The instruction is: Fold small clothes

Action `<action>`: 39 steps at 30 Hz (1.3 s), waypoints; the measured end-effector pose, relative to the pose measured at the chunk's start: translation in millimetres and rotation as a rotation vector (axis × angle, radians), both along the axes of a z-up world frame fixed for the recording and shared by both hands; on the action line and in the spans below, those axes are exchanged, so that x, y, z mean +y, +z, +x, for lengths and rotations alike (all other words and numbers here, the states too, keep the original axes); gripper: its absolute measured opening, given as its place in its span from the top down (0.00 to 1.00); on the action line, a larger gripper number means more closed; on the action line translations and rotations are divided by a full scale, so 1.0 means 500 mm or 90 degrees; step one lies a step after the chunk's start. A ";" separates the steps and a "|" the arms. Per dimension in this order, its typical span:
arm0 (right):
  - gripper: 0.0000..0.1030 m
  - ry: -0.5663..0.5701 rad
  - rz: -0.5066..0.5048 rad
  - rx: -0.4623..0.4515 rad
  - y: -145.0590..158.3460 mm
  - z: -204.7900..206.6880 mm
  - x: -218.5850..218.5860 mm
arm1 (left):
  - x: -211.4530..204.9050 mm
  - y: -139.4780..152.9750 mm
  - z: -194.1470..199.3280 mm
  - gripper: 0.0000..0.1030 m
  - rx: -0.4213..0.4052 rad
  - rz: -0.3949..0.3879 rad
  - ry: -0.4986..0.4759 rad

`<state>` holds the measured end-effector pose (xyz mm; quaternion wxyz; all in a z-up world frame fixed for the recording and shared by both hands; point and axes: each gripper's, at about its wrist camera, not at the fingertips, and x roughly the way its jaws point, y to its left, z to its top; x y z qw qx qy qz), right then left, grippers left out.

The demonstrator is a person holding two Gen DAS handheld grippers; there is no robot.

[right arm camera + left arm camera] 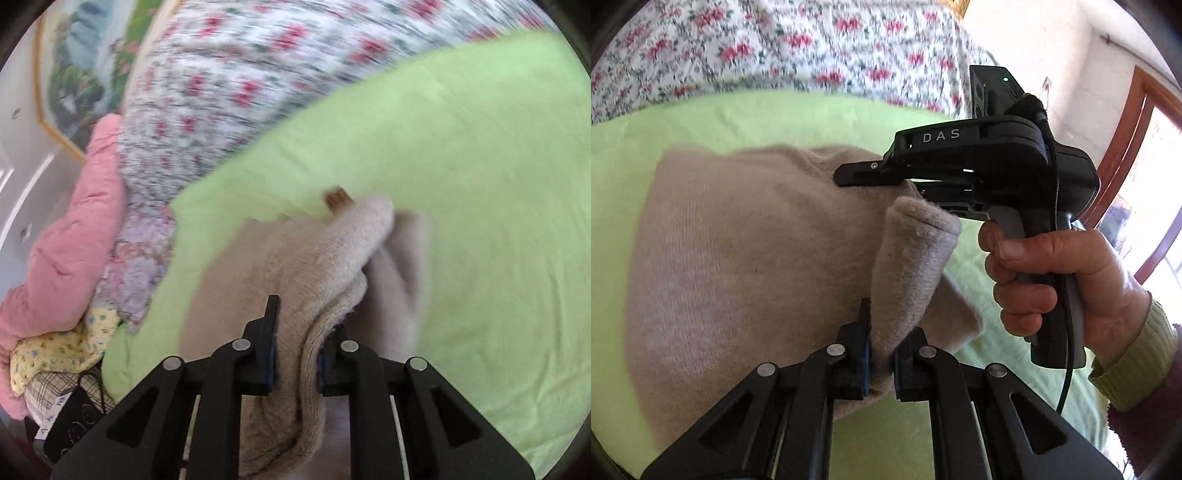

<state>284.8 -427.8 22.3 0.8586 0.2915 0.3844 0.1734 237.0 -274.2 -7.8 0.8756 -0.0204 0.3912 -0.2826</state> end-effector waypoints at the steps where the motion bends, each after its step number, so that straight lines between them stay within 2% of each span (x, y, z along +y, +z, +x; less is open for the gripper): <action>1: 0.84 -0.002 0.006 -0.002 -0.015 -0.001 -0.006 | -0.005 -0.008 0.000 0.93 0.002 0.004 0.003; 5: 0.84 -0.010 0.004 -0.018 -0.021 0.002 -0.008 | -0.009 -0.013 0.006 0.93 -0.002 0.005 0.007; 7: 0.84 -0.010 -0.028 -0.026 -0.016 0.003 0.000 | -0.012 -0.014 0.007 0.93 0.001 0.006 0.004; 10: 0.83 -0.010 -0.041 -0.026 -0.015 -0.001 -0.001 | -0.014 -0.014 0.004 0.89 0.005 0.002 0.002; 12: 0.76 -0.023 -0.035 -0.017 -0.015 -0.007 -0.007 | -0.013 -0.014 0.005 0.80 0.010 -0.003 0.001; 13: 0.75 -0.027 -0.035 -0.015 -0.015 -0.010 -0.009 | -0.012 -0.012 0.002 0.77 0.017 -0.011 -0.006; 15: 0.67 -0.040 -0.051 -0.011 -0.008 -0.023 -0.011 | -0.006 -0.009 -0.008 0.62 0.027 -0.023 -0.021; 18: 0.53 -0.056 -0.071 -0.012 0.002 -0.044 -0.011 | 0.013 0.001 -0.035 0.56 0.036 -0.032 -0.041; 22: 0.42 -0.056 -0.078 -0.026 0.014 -0.075 -0.010 | 0.066 0.017 -0.077 0.50 0.050 -0.047 -0.048; 24: 0.36 -0.054 -0.084 -0.023 0.013 -0.084 -0.008 | 0.100 0.029 -0.092 0.43 0.052 -0.053 -0.038; 26: 0.35 -0.049 -0.080 -0.013 0.003 -0.091 -0.011 | 0.148 0.045 -0.101 0.35 0.049 -0.061 -0.021; 28: 0.35 -0.046 -0.066 -0.001 -0.010 -0.097 -0.019 | 0.192 0.059 -0.098 0.34 0.049 -0.073 -0.002; 30: 0.35 -0.045 -0.049 0.007 -0.019 -0.100 -0.025 | 0.236 0.071 -0.077 0.25 0.063 -0.092 0.025; 34: 0.35 -0.043 -0.010 0.024 -0.036 -0.094 -0.033 | 0.280 0.075 -0.014 0.24 0.094 -0.118 0.062; 39: 0.35 -0.030 -0.001 0.026 -0.036 -0.081 -0.025 | 0.300 0.051 0.060 0.24 0.150 -0.157 0.070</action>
